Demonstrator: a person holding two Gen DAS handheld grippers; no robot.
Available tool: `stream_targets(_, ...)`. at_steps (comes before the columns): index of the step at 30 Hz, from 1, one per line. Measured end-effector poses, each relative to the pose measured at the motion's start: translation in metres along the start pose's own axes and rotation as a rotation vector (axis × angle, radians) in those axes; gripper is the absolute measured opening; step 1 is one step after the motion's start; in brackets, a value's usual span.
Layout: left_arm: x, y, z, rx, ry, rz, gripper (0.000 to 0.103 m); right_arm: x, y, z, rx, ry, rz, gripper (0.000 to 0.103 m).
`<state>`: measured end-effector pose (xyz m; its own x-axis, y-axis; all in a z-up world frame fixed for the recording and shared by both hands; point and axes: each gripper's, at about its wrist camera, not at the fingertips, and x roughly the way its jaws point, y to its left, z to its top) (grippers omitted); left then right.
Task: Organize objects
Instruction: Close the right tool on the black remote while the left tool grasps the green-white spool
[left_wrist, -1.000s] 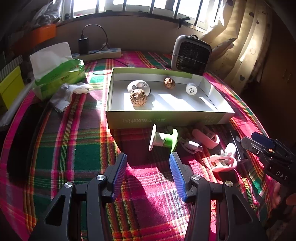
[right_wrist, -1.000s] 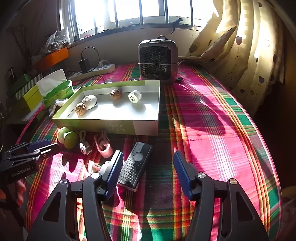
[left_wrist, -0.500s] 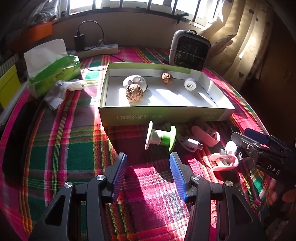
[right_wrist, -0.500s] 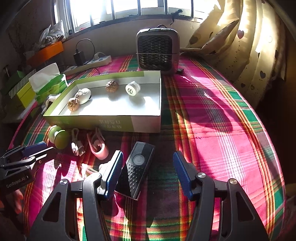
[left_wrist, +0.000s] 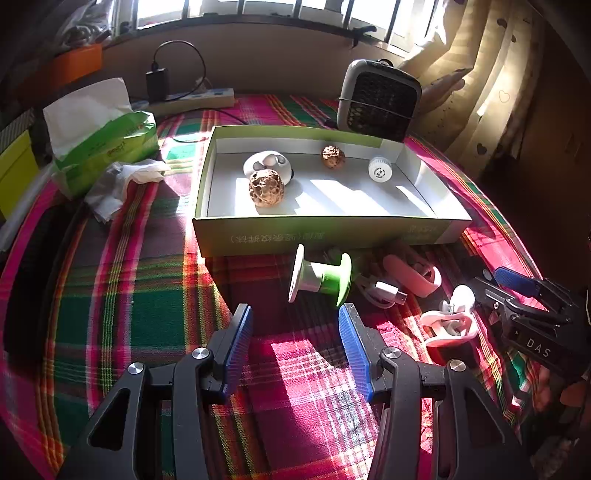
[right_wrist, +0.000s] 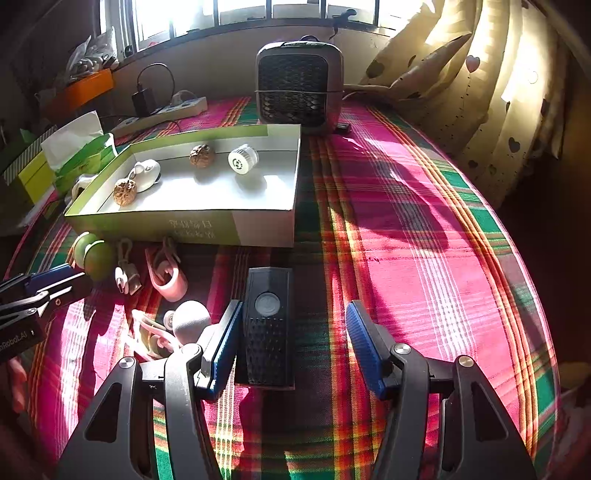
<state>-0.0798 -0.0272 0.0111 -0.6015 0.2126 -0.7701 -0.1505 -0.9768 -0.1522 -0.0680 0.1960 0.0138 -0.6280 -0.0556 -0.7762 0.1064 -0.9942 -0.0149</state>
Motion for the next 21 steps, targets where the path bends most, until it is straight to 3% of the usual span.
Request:
stream_targets(10,0.005,-0.001,0.004,0.004,-0.001,-0.002,0.048,0.002,-0.014,-0.003,0.007,0.006,-0.037,0.057)
stream_targets(21,0.013,-0.008,0.013,0.026,0.000,0.004,0.049,0.001,-0.016,-0.006,0.009,0.011,-0.005,0.059)
